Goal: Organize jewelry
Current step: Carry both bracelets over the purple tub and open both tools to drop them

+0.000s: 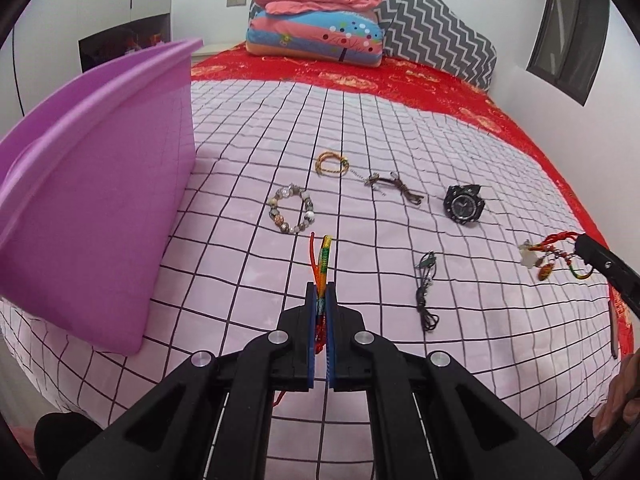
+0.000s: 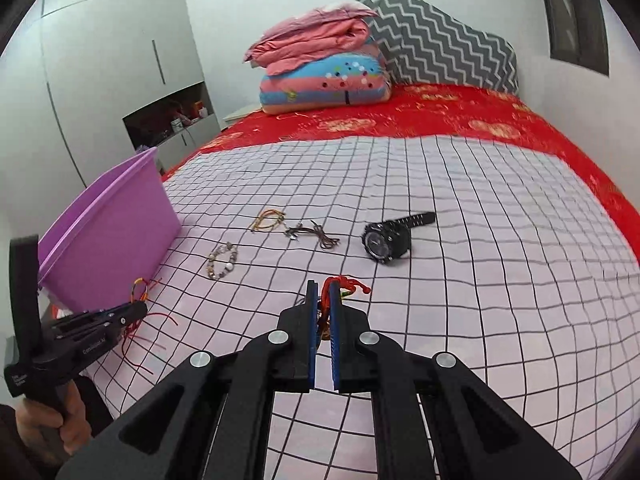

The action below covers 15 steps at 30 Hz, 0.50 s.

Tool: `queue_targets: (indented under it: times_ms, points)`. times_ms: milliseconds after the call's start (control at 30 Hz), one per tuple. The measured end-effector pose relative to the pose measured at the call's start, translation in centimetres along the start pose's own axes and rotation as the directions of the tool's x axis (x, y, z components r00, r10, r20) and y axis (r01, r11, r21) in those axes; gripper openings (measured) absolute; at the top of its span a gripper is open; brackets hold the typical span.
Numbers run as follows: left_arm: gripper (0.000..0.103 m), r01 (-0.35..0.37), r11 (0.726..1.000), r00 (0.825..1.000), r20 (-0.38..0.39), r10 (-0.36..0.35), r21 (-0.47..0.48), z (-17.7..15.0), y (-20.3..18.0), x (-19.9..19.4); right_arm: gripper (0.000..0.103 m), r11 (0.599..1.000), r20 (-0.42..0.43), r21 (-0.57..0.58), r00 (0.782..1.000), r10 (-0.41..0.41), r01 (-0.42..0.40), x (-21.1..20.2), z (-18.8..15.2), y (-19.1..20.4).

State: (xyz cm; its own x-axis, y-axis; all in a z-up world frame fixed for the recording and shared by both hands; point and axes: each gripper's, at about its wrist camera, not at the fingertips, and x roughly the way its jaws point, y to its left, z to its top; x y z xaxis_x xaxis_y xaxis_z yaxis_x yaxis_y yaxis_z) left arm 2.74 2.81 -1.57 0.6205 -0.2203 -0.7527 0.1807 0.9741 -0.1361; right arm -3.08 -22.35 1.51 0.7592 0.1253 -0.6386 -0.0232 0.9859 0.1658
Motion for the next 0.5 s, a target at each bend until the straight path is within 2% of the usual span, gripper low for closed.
queue_targets:
  times_ms: [233,500]
  points:
    - [0.004,0.031,0.999,0.998,0.048,-0.031,-0.012,1.2,0.5,-4.0,0.006,0.998,0.0,-0.006,0.998,0.057,-0.057,-0.9,0.9,2.6]
    - [0.004,0.045,0.999,0.985,0.167,-0.041,-0.022,4.3,3.0,-9.9,0.006,0.987,0.041,-0.078,0.989,0.142,-0.138,-2.2,3.9,8.0]
